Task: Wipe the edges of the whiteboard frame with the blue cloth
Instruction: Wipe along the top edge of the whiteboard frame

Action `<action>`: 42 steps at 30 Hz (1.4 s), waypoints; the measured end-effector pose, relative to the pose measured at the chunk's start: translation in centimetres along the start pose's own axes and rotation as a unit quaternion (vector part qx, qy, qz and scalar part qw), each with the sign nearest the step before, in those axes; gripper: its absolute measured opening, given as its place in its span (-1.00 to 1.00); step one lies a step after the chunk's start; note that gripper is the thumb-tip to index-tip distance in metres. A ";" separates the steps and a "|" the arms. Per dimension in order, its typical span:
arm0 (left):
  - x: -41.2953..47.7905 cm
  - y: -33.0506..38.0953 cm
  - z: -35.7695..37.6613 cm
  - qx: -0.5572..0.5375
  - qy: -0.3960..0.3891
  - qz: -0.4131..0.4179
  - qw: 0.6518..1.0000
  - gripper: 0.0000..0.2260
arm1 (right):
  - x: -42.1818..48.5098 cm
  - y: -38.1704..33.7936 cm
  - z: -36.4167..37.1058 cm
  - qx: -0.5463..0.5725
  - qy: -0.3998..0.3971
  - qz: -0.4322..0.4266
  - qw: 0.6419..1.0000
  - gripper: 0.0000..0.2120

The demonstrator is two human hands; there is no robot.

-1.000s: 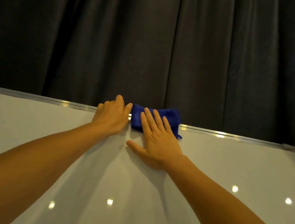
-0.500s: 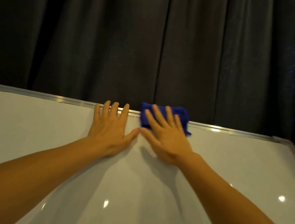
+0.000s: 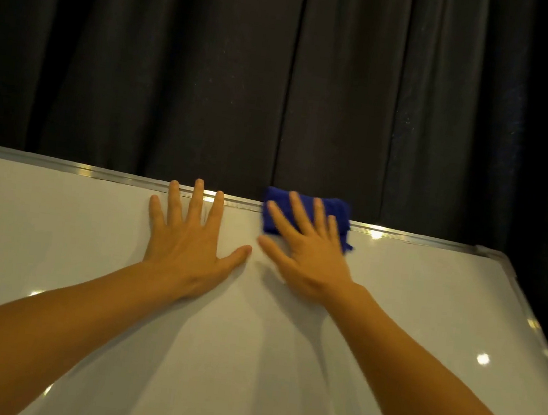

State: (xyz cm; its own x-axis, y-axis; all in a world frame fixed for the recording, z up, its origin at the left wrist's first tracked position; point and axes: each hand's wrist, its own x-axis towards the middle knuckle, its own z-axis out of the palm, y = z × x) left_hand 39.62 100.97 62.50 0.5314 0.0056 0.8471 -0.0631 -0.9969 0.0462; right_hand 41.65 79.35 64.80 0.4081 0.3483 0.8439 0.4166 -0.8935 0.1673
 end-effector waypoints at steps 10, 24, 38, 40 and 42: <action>0.7 3.4 0.2 0.022 -0.022 -0.059 0.998 0.02 | 0.0 -0.5 0.3 0.012 -0.027 0.055 0.998 -0.20; 1.4 14.7 0.0 0.008 -0.051 -0.171 0.984 0.04 | -2.6 9.4 -2.4 -0.002 -0.004 -0.002 1.000 -0.29; 0.1 29.5 3.0 0.034 -0.059 -0.158 0.985 0.09 | -7.4 23.5 -5.3 -0.005 -0.047 -0.030 0.998 -0.30; 0.1 29.2 3.2 0.007 -0.049 -0.142 0.989 0.10 | -8.0 28.1 -7.0 -0.020 -0.039 0.016 0.999 -0.33; -0.3 29.2 3.3 -0.009 -0.038 -0.114 0.993 0.04 | -9.0 31.8 -8.5 -0.025 -0.042 0.102 0.994 -0.32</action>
State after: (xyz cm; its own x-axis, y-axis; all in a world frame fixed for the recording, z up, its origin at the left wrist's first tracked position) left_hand 40.36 71.60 61.85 0.5959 0.2245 0.7710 0.0512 -0.9688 0.2425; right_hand 44.33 45.42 66.80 0.5477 0.1794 0.8172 0.2782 -0.9602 0.0244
